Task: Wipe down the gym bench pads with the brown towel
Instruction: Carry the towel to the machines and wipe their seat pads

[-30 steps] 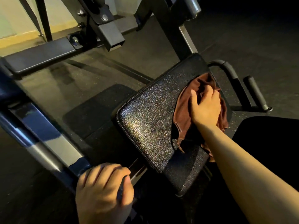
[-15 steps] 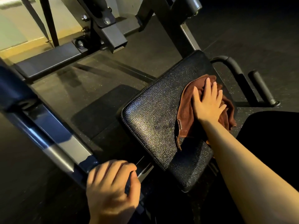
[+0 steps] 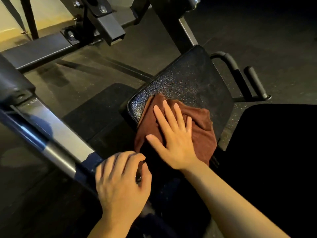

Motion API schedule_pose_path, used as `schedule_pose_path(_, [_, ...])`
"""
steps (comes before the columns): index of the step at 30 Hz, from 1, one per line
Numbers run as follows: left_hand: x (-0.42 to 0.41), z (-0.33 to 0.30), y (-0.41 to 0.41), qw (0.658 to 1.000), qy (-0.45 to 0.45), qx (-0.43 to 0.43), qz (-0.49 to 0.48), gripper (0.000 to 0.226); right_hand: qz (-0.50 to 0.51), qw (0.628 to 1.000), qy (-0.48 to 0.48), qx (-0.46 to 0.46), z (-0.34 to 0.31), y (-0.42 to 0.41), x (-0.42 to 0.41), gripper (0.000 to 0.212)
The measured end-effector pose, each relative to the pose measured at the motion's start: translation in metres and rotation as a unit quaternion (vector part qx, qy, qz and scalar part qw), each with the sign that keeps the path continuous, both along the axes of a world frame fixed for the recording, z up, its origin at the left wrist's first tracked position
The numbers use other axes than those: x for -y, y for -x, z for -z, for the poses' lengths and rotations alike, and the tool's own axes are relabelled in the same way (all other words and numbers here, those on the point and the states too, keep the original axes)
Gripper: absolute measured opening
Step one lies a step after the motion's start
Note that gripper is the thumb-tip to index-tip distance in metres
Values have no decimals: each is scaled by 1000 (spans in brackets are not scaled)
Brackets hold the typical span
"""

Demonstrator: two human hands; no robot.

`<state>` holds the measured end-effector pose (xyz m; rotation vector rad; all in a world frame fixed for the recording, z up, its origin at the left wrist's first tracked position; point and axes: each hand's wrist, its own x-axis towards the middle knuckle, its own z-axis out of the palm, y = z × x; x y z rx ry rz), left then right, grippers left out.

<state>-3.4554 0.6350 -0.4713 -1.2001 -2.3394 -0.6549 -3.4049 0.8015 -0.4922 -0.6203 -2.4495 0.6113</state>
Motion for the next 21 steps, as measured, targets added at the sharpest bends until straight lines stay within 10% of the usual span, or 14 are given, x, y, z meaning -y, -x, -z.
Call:
schedule_pose_path(9, [-3,6,2,998,-48,-40,10,20,255,952,146,88,54,-43,-126,84])
schedule_pose_path(21, [-2,3,1,1000,-18,-5,4,17,189,969,105,122,33,-14,7,80])
